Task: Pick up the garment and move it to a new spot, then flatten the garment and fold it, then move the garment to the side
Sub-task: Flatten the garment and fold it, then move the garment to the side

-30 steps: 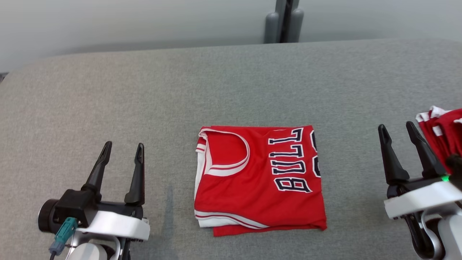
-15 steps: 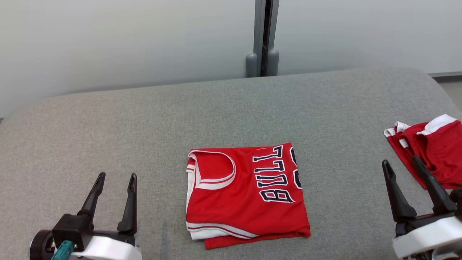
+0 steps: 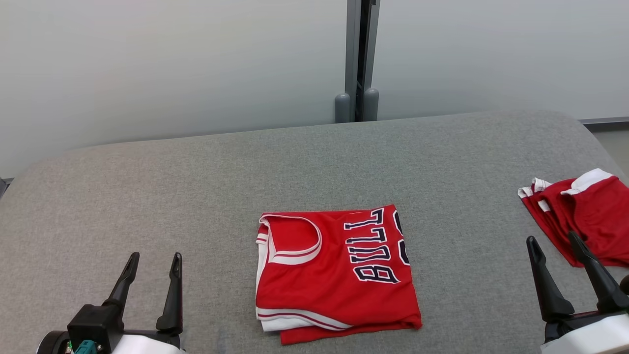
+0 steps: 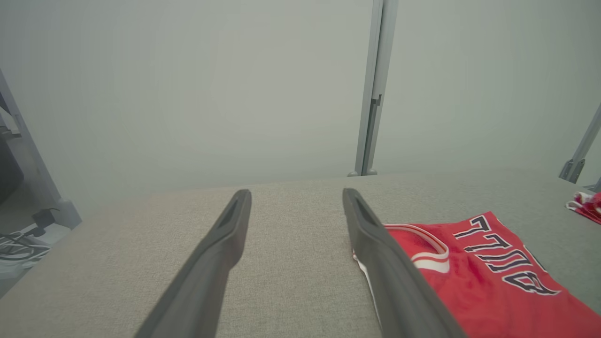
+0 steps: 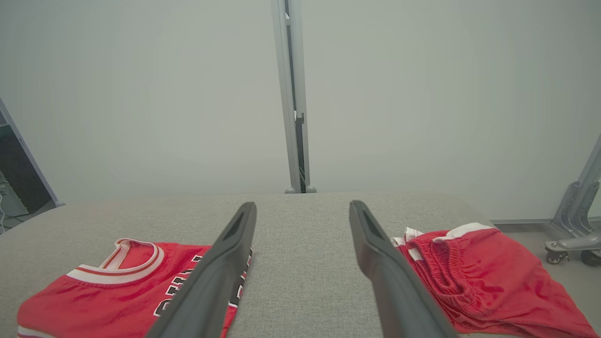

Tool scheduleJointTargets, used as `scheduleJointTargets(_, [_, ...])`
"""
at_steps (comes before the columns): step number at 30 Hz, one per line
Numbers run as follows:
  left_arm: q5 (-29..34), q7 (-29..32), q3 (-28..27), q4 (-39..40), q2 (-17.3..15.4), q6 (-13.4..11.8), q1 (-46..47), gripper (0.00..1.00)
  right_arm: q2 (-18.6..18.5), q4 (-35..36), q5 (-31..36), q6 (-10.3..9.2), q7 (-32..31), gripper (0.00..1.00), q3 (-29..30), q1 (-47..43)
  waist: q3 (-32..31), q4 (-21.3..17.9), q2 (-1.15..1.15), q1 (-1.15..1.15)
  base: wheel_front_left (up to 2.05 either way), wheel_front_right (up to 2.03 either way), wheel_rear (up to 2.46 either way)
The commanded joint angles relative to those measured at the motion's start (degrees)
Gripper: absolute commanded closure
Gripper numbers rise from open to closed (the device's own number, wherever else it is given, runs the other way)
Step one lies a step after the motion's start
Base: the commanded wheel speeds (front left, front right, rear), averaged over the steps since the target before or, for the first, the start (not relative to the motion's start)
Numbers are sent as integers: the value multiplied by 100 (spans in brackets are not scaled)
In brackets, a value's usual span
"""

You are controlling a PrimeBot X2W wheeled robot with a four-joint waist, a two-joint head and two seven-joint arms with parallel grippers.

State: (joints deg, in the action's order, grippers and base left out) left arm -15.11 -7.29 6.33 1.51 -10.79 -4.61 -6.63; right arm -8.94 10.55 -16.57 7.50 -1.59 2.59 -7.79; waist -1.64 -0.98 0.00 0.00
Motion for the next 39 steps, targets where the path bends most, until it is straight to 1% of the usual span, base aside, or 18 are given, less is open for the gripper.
scheduleJointTargets(1, [-29,10,-16,37,-40,-27,-39,0,9,36,54,-2,-30,0,17,-62,1,16,0,0,0,0,0])
scheduleJointTargets(22, [-120,100,61,86,-93,-77,-48,0,65,-40,-28,-2,-39,0,8,-78,-41,133,0,0,0,0,0])
scheduleJointTargets(29, [-127,69,98,102,-101,-74,62,0,-26,-193,-62,-2,-69,0,59,23,11,269,0,0,0,0,0])
scheduleJointTargets(34, [-109,56,169,148,-77,-63,192,0,-118,-484,-182,-2,-173,0,-50,158,98,460,0,0,0,0,0])
scheduleJointTargets(39, [-72,24,312,183,-33,15,427,0,-183,-1122,-364,-2,-183,0,-228,453,343,737,0,0,0,0,0])
